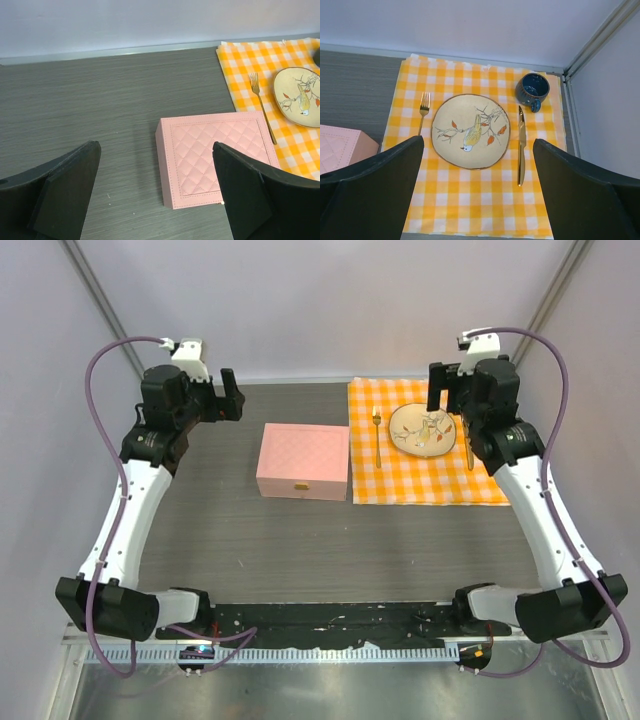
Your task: Organize the mixed jewelry
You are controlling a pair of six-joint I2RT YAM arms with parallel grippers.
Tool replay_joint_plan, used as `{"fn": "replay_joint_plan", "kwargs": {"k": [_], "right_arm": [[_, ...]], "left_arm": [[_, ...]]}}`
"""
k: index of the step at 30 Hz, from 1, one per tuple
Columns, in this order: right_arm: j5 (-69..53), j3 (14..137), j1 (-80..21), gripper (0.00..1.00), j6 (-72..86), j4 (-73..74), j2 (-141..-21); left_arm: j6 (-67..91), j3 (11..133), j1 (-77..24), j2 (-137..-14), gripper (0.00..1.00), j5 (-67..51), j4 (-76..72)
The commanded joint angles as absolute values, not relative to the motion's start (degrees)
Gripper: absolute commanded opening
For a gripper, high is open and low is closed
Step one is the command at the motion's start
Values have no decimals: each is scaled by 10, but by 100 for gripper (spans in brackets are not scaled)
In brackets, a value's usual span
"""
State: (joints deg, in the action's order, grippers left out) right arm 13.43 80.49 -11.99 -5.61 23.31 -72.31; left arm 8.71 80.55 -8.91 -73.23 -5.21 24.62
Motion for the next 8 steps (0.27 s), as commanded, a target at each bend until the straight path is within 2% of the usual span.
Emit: {"fn": "replay_joint_plan", "kwargs": {"k": [1, 8], "right_arm": [[146, 812, -120, 97, -43, 187, -692], [148, 818, -120, 97, -45, 187, -691]], "left_arm": [[98, 834, -85, -727, 100, -58, 229], [97, 837, -86, -726, 100, -50, 227]]}}
